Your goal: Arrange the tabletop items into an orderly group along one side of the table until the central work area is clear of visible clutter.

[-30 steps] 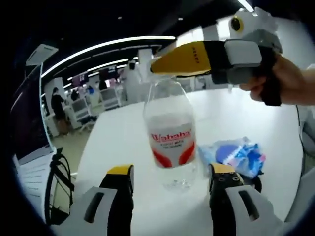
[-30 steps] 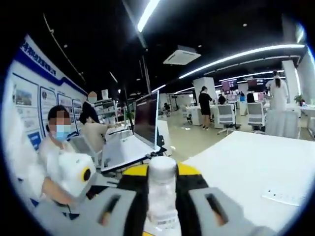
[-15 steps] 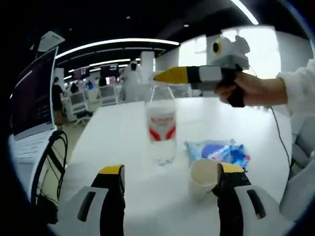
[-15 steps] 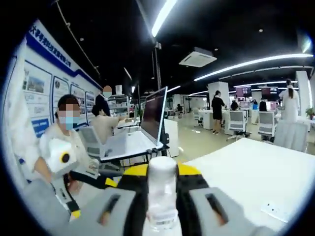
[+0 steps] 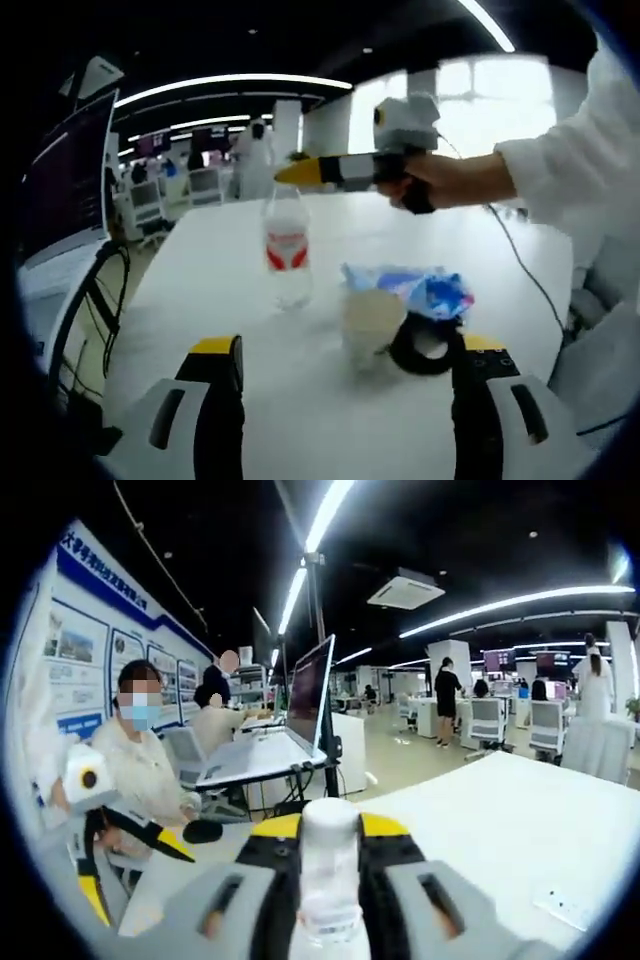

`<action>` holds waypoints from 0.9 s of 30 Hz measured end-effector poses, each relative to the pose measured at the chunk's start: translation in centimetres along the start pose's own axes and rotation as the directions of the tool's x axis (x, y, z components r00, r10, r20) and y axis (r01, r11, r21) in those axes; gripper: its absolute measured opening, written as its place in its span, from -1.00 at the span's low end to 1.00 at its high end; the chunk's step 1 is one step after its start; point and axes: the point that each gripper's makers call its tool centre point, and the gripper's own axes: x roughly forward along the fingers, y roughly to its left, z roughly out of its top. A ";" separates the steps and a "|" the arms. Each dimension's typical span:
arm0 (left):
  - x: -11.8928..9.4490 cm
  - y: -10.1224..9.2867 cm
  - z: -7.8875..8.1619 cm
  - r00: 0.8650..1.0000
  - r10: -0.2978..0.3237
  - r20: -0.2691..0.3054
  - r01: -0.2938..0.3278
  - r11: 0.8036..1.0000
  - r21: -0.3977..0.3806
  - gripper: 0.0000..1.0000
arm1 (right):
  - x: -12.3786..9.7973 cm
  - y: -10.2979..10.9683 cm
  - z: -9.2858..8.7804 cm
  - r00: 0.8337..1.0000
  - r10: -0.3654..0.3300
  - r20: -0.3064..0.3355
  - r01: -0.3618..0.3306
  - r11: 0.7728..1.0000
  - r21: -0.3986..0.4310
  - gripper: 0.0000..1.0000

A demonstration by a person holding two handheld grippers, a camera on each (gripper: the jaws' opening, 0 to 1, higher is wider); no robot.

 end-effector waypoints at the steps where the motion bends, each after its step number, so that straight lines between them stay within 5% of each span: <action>1: -0.3 -0.1 -0.3 1.000 -0.002 -0.001 0.002 1.000 -0.016 0.64 | 0.0 -0.1 -0.1 1.000 0.001 -0.001 -0.001 1.000 -0.002 -0.66; 7: -1.2 -0.2 -2.8 0.998 -0.021 -0.055 0.018 0.998 -0.055 0.66 | 0.2 -0.6 -1.2 0.999 0.010 -0.034 -0.011 0.999 -0.032 -0.66; 27: -2.8 -1.6 -3.3 0.998 -0.026 -0.063 0.023 0.999 -0.039 0.65 | 0.0 -0.6 -2.9 0.998 0.034 -0.058 -0.036 0.999 -0.041 -0.65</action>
